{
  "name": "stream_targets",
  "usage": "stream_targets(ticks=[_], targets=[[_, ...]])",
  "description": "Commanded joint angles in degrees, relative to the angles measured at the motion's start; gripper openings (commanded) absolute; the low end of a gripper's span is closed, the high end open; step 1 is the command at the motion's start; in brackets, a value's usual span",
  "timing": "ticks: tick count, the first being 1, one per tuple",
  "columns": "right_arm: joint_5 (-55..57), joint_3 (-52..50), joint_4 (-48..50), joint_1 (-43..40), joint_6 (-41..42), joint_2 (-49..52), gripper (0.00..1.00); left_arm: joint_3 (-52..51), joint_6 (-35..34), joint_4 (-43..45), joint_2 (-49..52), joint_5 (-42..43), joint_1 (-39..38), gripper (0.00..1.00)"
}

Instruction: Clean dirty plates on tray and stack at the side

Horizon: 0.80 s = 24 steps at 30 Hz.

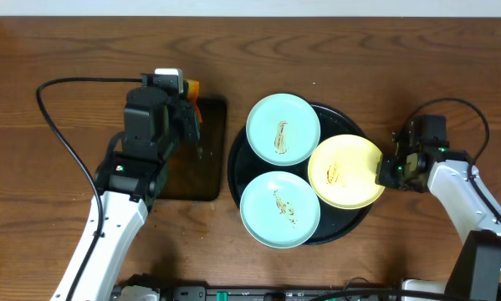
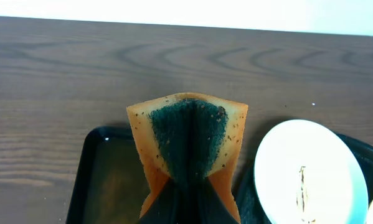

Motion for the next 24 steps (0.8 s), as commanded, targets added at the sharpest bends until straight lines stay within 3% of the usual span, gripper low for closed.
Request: stream_targets(ticks=[1,14,24], targets=[[1.3,0.5,0.0,-0.2,0.0,0.6,0.01,0.5,-0.3,-1.5,1.0,-0.7,0.1,0.08],[1.3,0.5,-0.1,-0.2,0.0,0.6,0.01,0.5,-5.1,-10.2,18.4,2.4,0.1,0.08],[1.3,0.5,-0.1,-0.2,0.0,0.6,0.01,8.2,-5.0,-20.1,19.4,7.0,-0.6,0.07]])
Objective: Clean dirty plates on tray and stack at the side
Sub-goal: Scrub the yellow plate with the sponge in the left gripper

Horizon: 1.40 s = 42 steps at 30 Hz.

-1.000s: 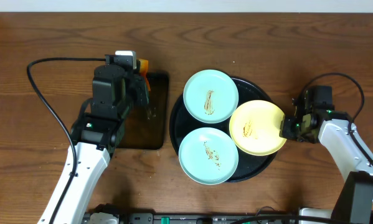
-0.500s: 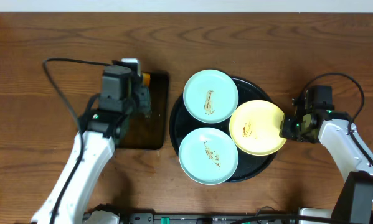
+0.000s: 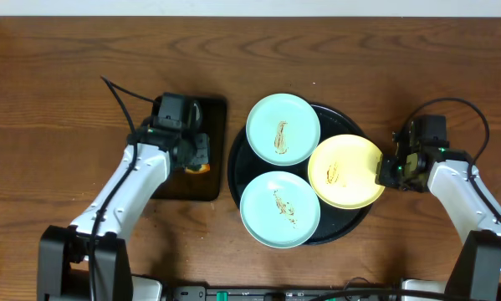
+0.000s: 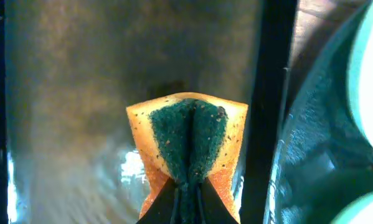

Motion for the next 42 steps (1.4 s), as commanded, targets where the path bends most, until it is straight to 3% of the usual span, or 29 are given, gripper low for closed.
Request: stream_targets(ticks=[1,10,14,25,34,38,42], targets=[[1.3,0.5,-0.1,-0.2,0.0,0.6,0.01,6.8,-0.6,-2.5,-0.7,3.4,-1.0,0.07],[1.1,0.5,-0.2,-0.1,0.0,0.6,0.01,14.2,-0.1,-1.6,1.4,10.1,-11.5,0.07],[0.4,0.5,-0.6,0.3,0.0,0.6,0.01,14.3,0.7,4.0,3.9,15.9,-17.2,0.07],[0.4,0.5,-0.6,0.6,0.0,0.6,0.01,14.3,-3.3,21.8,15.3,16.6,-32.0,0.07],[0.4,0.5,-1.0,0.6,0.0,0.6,0.01,14.3,-13.5,36.4,22.9,21.2,-37.9,0.07],[0.4,0.5,-1.2,0.6,0.0,0.6,0.01,14.3,-17.7,38.3,25.9,21.5,-39.1,0.07],[0.4,0.5,-1.2,0.6,0.0,0.6,0.01,14.3,-17.4,38.2,27.8,22.0,-39.2,0.07]])
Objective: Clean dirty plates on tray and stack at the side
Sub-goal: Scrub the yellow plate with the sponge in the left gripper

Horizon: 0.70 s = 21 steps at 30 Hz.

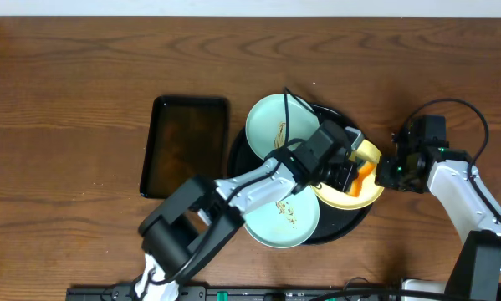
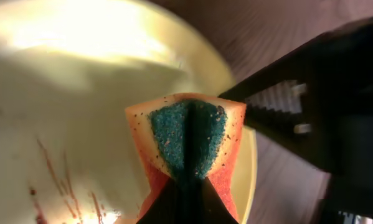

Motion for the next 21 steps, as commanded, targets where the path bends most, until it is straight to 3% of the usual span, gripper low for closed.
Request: stream_targets(ticks=[1,5,9,17,21], targets=[[0.8,0.5,-0.5,0.5,0.0,0.6,0.01,1.1,-1.8,-0.3,1.5,-0.4,0.1,0.07],[0.8,0.5,-0.7,0.5,0.0,0.6,0.01,1.1,-1.0,-4.3,1.6,-12.1,1.6,0.07],[0.8,0.5,-0.9,0.5,0.0,0.6,0.01,1.1,-0.4,-6.3,1.6,-18.4,4.4,0.07],[0.9,0.5,-1.7,0.5,0.0,0.6,0.01,1.2,0.7,-7.1,-1.0,-7.7,6.3,0.07],[0.9,0.5,-1.7,0.5,0.0,0.6,0.01,1.2,2.9,-11.2,-5.7,-7.0,5.1,0.08]])
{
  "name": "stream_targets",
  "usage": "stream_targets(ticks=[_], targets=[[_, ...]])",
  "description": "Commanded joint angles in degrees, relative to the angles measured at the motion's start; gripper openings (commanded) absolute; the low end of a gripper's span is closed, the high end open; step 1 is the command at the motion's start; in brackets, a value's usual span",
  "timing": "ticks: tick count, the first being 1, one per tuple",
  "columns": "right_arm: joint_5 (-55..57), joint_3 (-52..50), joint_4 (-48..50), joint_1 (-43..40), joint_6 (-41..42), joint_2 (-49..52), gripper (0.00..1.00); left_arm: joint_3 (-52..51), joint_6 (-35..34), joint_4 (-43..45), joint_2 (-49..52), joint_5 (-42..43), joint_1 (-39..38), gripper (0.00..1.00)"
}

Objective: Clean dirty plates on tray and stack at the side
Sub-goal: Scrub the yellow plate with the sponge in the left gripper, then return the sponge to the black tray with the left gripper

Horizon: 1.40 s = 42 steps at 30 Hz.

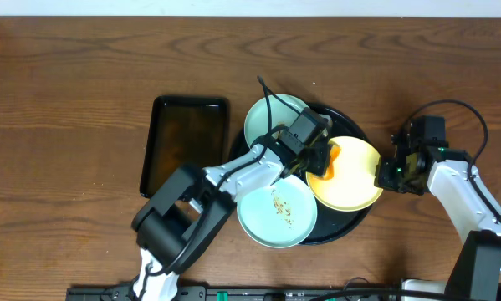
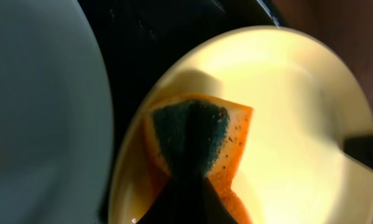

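A round black tray (image 1: 355, 219) carries two teal plates, one at the back (image 1: 267, 124) and one at the front (image 1: 277, 216) with a brown streak, plus a yellow plate (image 1: 350, 180). My left gripper (image 1: 319, 155) is shut on an orange sponge (image 1: 331, 157) with a green scouring face (image 2: 192, 134). The sponge is pressed onto the yellow plate's (image 2: 292, 106) left part. No streak shows on the yellow plate. My right gripper (image 1: 391, 173) is shut on that plate's right rim; its dark finger (image 2: 363, 147) shows at the plate's edge.
A rectangular black tray of water (image 1: 186, 147) lies left of the round tray. The left arm reaches across the back teal plate (image 2: 43, 106) and hides much of it. Bare wooden table (image 1: 74, 100) surrounds the trays.
The sponge has moved from the yellow plate's right side, near the right gripper's fingers, to its left side. The red-brown streaks seen on the plate no longer show. The right gripper stayed put.
My left gripper held the sponge above the far end of the water tray, then down in the tray. Later the sponge was on the yellow plate's right side, and now on its left. All along the right gripper kept hold of the plate's rim.
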Motion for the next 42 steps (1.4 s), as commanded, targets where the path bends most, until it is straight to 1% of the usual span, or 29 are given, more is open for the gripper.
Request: stream_targets(ticks=[1,4,6,14,17,18,23,26,31,33,38,42], targets=[[1.7,0.4,-0.3,0.5,0.0,0.6,0.01,0.6,4.3,-2.5,-6.7,1.4,-1.0,0.07],[1.7,0.4,-0.3,0.5,0.0,0.6,0.01,0.6,6.1,-5.3,-10.3,0.7,-1.1,0.07],[1.7,0.4,-0.3,0.5,0.0,0.6,0.01,0.6,6.3,-7.5,-12.8,-1.4,-0.7,0.07],[3.4,0.3,-1.0,0.5,0.0,0.6,0.02,0.6,7.6,-20.0,-17.8,-16.5,2.3,0.07],[3.3,-0.3,-0.3,0.5,0.0,0.6,0.09,0.6,7.6,-24.3,-19.2,-19.4,5.5,0.08],[3.3,-0.4,-0.3,0.5,0.0,0.6,0.1,0.6,7.6,-25.4,-19.7,-19.9,6.8,0.07],[3.3,-1.3,0.1,0.5,0.0,0.6,0.09,0.6,7.6,-29.1,-21.3,-20.3,14.3,0.07],[3.3,-1.5,0.4,0.5,0.5,0.6,0.01,0.5,7.6,-30.8,-21.3,-20.3,19.2,0.08],[3.3,-1.5,1.3,0.5,0.7,0.6,0.01,0.4,7.6,-33.0,-21.2,-20.2,29.1,0.07],[3.4,-1.2,1.4,0.5,0.6,0.6,0.01,0.4,7.6,-33.8,-21.2,-20.2,31.5,0.08],[3.4,0.8,1.0,0.5,0.4,-1.6,0.01,0.4,7.5,-35.5,-21.2,-19.8,34.9,0.08],[3.4,2.1,1.0,0.5,0.1,-5.5,0.01,0.4,7.6,-35.9,-21.2,-19.8,35.7,0.08]])
